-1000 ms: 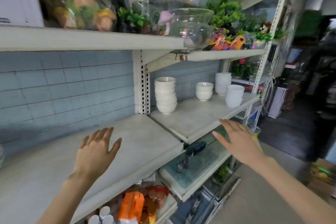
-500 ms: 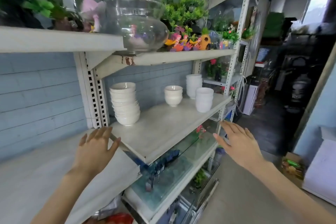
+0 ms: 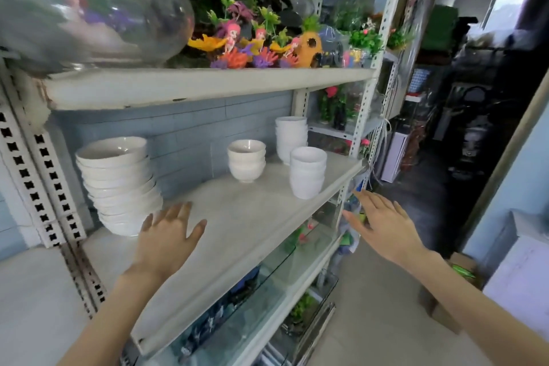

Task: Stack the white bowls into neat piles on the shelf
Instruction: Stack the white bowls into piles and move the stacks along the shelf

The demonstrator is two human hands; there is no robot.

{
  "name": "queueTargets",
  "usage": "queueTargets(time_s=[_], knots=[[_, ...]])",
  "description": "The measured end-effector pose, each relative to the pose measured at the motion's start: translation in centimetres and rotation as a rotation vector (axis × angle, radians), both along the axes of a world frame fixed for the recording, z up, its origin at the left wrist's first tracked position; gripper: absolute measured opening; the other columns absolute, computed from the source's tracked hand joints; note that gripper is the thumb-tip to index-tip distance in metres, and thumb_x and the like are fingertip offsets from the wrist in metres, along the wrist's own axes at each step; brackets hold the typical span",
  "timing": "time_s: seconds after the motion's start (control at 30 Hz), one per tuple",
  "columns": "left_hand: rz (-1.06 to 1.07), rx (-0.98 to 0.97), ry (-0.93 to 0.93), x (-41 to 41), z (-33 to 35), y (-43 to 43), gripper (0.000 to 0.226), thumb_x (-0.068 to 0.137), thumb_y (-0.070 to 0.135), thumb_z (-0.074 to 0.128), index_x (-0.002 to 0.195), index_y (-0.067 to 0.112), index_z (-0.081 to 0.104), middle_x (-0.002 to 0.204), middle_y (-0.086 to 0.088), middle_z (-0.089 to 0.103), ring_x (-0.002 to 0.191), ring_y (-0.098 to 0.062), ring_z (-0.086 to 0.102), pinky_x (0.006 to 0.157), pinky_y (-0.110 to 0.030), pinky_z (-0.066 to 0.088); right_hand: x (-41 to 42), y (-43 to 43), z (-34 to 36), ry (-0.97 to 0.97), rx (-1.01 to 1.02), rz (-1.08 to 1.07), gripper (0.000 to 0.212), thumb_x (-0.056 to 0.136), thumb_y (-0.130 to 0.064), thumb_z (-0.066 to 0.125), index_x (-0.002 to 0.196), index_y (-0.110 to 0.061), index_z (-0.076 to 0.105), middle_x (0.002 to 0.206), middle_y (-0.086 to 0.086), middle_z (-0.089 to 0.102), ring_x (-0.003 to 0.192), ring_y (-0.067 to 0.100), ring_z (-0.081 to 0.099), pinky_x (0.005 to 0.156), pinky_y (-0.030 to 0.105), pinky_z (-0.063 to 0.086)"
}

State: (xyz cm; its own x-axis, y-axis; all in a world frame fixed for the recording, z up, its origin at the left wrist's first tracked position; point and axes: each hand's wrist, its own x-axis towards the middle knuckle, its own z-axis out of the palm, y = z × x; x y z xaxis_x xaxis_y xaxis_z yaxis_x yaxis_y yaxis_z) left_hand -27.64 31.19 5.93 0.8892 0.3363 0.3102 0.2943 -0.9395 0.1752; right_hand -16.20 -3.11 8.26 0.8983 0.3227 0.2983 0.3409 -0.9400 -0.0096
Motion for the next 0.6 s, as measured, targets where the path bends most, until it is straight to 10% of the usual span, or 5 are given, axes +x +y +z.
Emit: queueTargets(time_s=[0.6], knots=[[0.180,-0.024,0.085,14.6,-2.7,-12.6,0.064,0.096,0.054,0.027,0.149,0.019,0.020,0.157,-0.002,0.021,0.143,-0.024,0.022,0.117,-0.041,0.014,19.9,-10.4,-2.5,0.169,-0.040,0.159,0.076,0.090,-0.062,0.019,0.149,-0.024,-0.009,0.159,0.000,0.001,0.146,0.018,0.005,0.118,0.041,0.010]])
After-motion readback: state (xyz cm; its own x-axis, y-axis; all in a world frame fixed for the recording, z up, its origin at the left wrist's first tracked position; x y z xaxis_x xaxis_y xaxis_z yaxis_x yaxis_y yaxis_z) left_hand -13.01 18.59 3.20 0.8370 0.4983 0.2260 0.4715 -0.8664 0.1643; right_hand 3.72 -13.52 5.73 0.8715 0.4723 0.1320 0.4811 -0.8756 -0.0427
